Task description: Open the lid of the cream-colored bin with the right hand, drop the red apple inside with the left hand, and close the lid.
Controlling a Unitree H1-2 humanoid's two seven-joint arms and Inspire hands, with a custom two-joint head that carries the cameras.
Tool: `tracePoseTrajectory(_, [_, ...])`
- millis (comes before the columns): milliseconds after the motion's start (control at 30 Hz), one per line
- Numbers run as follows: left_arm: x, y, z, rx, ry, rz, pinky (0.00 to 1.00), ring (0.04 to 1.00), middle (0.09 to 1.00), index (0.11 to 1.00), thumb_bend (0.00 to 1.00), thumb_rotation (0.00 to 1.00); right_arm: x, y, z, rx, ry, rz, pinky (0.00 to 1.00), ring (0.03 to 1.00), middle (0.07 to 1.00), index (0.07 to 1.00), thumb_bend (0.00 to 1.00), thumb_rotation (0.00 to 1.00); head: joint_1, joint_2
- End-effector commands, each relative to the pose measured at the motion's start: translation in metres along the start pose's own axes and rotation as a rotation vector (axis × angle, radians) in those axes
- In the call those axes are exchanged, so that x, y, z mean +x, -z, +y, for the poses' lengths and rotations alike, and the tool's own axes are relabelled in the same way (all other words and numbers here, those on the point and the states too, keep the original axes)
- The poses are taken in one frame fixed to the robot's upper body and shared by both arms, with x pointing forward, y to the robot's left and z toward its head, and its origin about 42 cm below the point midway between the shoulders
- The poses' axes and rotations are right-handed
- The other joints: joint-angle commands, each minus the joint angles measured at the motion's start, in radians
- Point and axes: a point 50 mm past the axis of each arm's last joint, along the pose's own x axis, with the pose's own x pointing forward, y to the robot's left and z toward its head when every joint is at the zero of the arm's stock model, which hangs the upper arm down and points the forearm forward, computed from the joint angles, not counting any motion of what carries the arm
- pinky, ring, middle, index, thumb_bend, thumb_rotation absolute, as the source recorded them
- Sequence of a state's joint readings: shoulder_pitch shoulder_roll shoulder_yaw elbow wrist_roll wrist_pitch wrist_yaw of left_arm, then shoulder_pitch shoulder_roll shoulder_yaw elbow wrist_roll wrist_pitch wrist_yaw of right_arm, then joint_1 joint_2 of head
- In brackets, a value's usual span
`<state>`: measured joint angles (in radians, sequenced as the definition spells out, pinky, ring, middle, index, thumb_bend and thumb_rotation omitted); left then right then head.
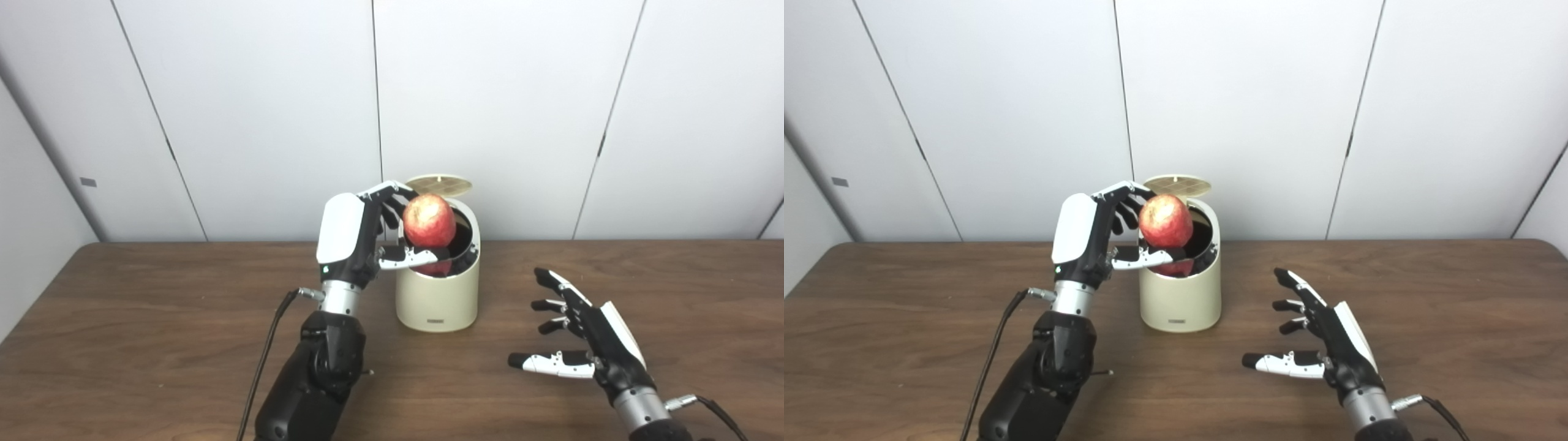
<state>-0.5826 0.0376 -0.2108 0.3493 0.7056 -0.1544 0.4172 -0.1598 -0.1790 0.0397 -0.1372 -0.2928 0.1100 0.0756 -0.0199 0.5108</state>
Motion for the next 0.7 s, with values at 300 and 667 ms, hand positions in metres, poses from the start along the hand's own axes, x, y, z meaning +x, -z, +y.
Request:
tracePoseTrajectory(300, [0.029, -0.012, -0.003, 0.030, -0.044, -0.080, 0.26, 0.367, 0.433, 0.508, 0.52, 0.00, 0.005, -0.021, -0.005, 0.005, 0.028, -0.078, 0.59, 0.750, 0.882, 0.880, 0.79, 0.19, -0.008, 0.006])
tracePoseTrajectory(667, [0.027, -0.005, -0.006, 0.175, -0.028, -0.039, 0.47, 0.585, 0.647, 0.710, 0.91, 0.19, 0.003, -0.018, -0.006, 0.015, 0.031, -0.071, 0.60, 0.775, 0.882, 0.866, 0.79, 0.17, 0.001, 0.006])
